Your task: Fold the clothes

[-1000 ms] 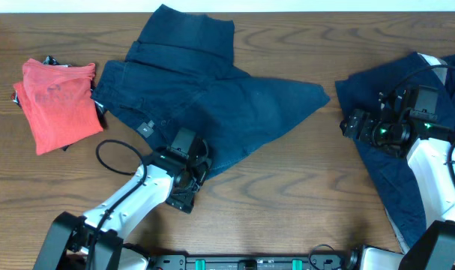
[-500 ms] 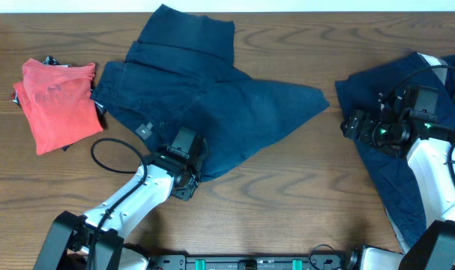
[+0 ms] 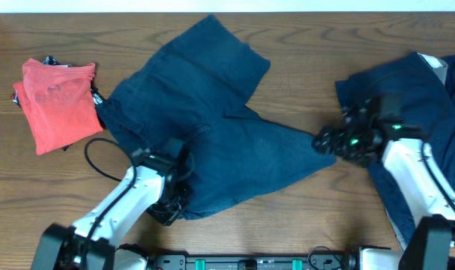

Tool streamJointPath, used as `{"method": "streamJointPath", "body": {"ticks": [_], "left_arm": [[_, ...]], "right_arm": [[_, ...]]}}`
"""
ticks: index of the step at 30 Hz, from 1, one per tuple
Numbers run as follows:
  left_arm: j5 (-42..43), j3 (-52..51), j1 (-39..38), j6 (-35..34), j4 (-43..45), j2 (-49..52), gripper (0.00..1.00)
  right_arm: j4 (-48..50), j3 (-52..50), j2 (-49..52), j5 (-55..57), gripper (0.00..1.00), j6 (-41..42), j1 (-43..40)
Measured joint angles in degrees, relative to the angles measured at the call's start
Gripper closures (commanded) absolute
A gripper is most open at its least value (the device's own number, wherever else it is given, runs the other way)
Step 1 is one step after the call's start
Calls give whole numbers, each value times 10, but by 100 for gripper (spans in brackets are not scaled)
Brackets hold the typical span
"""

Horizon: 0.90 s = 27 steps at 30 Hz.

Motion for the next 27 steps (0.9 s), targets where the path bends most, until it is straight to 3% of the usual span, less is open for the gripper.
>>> {"method": "streamJointPath", "body": {"ticks": [11, 20, 23, 27], "left_arm": [[-10, 0, 22, 25, 5, -73, 94], [-14, 0, 23, 30, -27, -73, 94], [-16, 0, 23, 30, -31, -73, 94], [-16, 0, 23, 31, -35, -73, 94]], "right_arm": [[-38, -39, 10, -5, 5, 105, 32], [57, -90, 10, 2, 21, 181, 35], [106, -110, 0, -4, 30, 214, 41], [164, -133, -3, -11, 65, 243, 44]]}}
